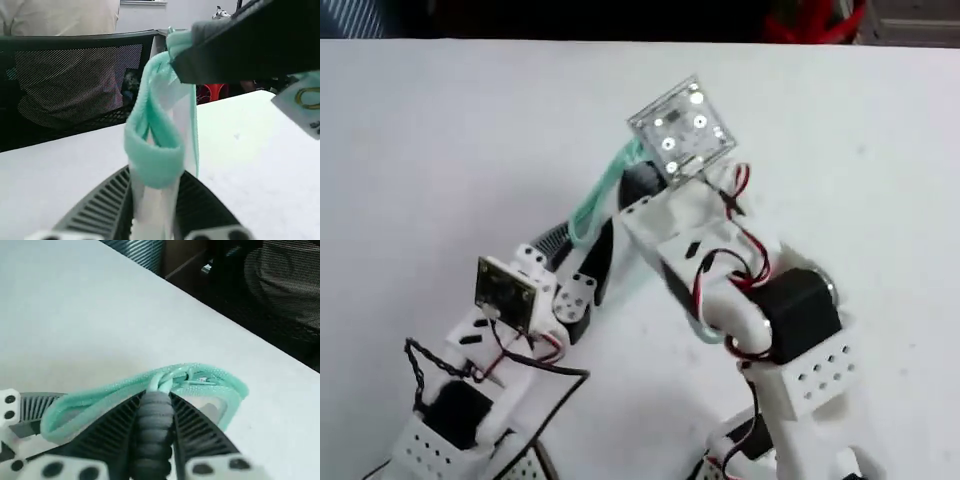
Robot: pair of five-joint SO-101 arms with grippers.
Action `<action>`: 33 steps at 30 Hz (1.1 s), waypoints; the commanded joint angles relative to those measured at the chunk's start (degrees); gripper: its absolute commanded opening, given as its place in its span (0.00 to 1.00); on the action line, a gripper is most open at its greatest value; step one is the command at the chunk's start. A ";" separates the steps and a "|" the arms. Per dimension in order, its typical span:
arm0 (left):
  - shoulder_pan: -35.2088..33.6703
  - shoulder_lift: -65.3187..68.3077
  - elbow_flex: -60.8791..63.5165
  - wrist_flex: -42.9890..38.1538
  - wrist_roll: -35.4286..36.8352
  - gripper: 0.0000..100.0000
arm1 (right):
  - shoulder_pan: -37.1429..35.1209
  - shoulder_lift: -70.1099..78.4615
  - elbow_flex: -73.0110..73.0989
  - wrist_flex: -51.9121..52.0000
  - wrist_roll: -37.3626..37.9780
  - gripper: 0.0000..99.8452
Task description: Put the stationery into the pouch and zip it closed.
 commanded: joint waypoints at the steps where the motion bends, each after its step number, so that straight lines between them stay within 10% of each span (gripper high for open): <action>1: 0.84 0.40 -1.05 0.00 -0.62 0.02 | -6.37 0.22 -3.96 2.24 0.44 0.02; 10: 0.75 0.40 -0.97 0.09 -0.62 0.02 | -13.85 0.22 -7.47 8.22 0.53 0.02; 19: 0.40 0.40 -1.49 1.67 -0.62 0.02 | -1.98 -0.22 -7.12 8.40 0.35 0.02; 33: 0.31 0.40 -1.49 1.67 -0.62 0.02 | -18.77 0.04 -7.03 19.30 10.11 0.02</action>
